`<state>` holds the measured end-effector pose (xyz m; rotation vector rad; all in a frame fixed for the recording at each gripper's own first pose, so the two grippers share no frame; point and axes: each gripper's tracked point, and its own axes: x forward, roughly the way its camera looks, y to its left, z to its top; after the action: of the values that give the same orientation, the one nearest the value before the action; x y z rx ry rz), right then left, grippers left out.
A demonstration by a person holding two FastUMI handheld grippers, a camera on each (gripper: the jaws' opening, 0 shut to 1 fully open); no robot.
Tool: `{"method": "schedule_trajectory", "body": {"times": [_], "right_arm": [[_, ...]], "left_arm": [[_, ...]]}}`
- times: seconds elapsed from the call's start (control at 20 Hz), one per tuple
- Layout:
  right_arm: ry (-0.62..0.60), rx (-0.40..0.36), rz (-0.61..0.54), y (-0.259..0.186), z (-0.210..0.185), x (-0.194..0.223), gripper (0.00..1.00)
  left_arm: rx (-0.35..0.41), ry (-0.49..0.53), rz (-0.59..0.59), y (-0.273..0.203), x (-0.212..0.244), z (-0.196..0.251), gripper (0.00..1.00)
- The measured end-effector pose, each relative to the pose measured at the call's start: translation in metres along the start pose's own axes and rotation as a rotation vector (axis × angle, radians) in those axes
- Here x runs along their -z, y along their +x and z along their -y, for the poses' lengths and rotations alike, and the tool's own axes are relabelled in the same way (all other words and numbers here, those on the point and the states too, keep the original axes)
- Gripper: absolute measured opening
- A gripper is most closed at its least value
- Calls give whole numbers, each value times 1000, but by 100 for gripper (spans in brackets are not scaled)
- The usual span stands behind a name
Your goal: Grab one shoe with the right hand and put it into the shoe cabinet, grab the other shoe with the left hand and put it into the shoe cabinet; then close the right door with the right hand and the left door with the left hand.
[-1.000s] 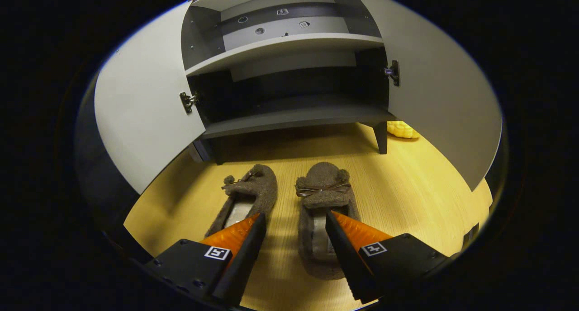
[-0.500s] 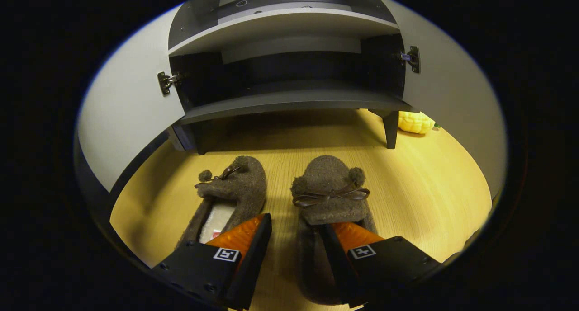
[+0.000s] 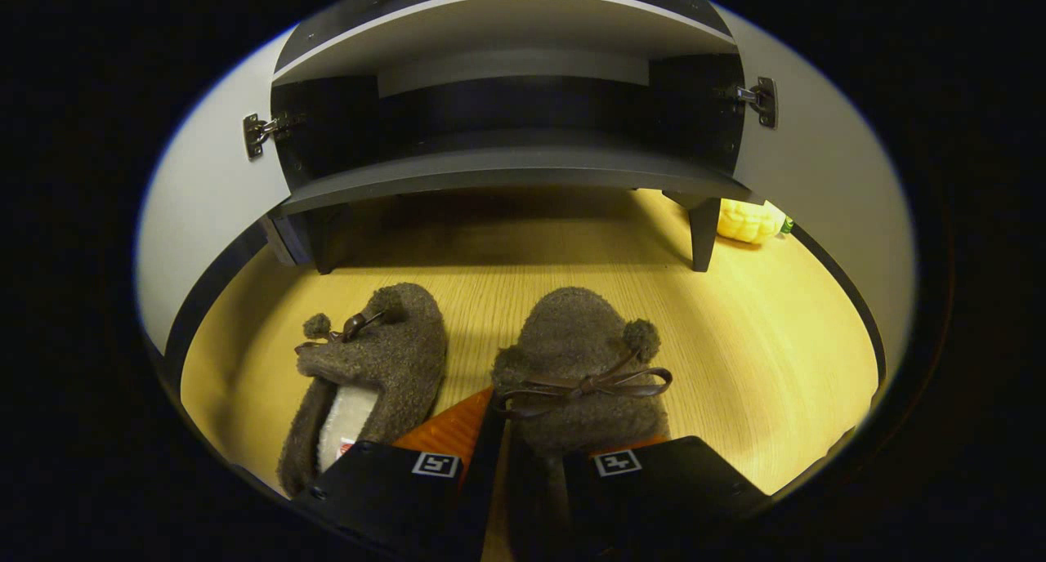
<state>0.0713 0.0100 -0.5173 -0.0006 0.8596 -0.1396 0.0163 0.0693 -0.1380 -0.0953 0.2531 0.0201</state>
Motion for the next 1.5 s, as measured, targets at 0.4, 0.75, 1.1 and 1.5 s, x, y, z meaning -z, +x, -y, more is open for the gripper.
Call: {"method": "schedule_trajectory", "body": {"times": [0.4,0.75,1.1,1.5], "right_arm": [[-48,-29,11,0,-6,-3,13],[-51,-75,5,-34,3,-12,12],[-81,-119,100,-137,16,-88,12],[-111,-119,319,-187,31,-242,12]], "left_arm": [[-17,-8,-17,-1,7,-3,97],[-9,-7,0,-6,0,8,97],[33,-3,24,-8,-14,28,97],[99,-27,15,-20,-16,49,97]]}}
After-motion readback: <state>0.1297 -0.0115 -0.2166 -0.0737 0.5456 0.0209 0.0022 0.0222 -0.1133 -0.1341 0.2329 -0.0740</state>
